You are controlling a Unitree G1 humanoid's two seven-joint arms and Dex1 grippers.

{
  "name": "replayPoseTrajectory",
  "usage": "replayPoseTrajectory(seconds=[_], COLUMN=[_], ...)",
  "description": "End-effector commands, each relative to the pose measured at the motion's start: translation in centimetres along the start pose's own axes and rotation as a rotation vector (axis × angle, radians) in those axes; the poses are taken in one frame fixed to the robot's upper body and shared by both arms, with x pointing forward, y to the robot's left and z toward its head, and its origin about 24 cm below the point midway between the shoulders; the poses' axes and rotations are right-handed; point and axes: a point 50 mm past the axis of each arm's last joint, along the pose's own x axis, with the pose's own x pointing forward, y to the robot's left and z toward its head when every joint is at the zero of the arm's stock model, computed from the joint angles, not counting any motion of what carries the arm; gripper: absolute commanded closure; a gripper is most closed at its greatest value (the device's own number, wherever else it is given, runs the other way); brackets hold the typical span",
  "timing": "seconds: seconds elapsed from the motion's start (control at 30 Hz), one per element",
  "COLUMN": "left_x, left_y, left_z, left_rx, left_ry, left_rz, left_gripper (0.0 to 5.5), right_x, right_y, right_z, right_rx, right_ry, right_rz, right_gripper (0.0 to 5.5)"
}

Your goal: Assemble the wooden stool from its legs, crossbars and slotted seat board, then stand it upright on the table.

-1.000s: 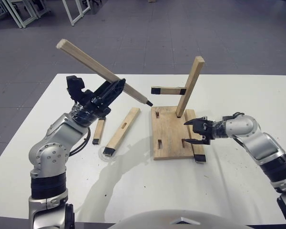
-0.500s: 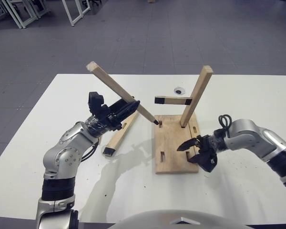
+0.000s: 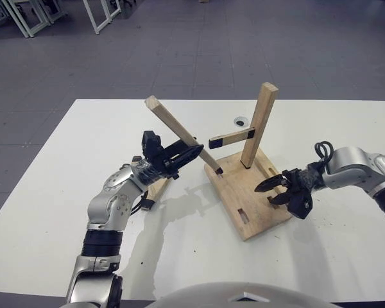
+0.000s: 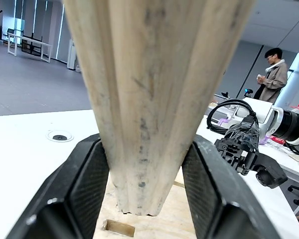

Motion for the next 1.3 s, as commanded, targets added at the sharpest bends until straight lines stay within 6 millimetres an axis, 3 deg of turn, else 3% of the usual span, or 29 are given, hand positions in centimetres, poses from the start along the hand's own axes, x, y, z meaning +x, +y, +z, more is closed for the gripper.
replayPoseTrajectory(seconds=[0.03,0.23,0.6,0.9,1.1,1.2,1.3], left_x=[0.1,0.6,0.6,0.6,1.7,2.3,1.8], left_y=[0.8,1.6,2.9,4.4,2.6,2.4,2.1], left_z=[-0.5,-1.3,-3.2,-1.3,-0.6,-0.8,-2.4], left_rx=[0.024,-0.003,0.000,0.092,0.223,0.254,0.187], left_ry=[0.015,0.041,0.197,0.349,0.640,0.708,0.717], left_rz=[0.018,-0.009,-0.054,-0.078,-0.236,-0.165,-0.096], left_gripper=[3.42,3.42,3.46,3.46,3.46,3.46,3.46], right_x=[-2.3,-1.7,1.5,2.5,2.5,2.3,2.0], right_y=[-1.8,-2.2,0.6,4.0,3.8,3.5,2.0], right_z=[-1.1,-1.3,0.8,1.5,1.7,1.7,1.8], right_rx=[-0.023,0.019,0.134,0.251,0.274,0.294,0.304], right_ry=[0.088,0.084,-0.019,-0.030,-0.020,-0.010,-0.006], right_rz=[-0.032,-0.073,-0.034,0.091,0.051,0.027,-0.047], right_gripper=[2.13,2.13,2.13,2.13,2.13,2.13,2.13])
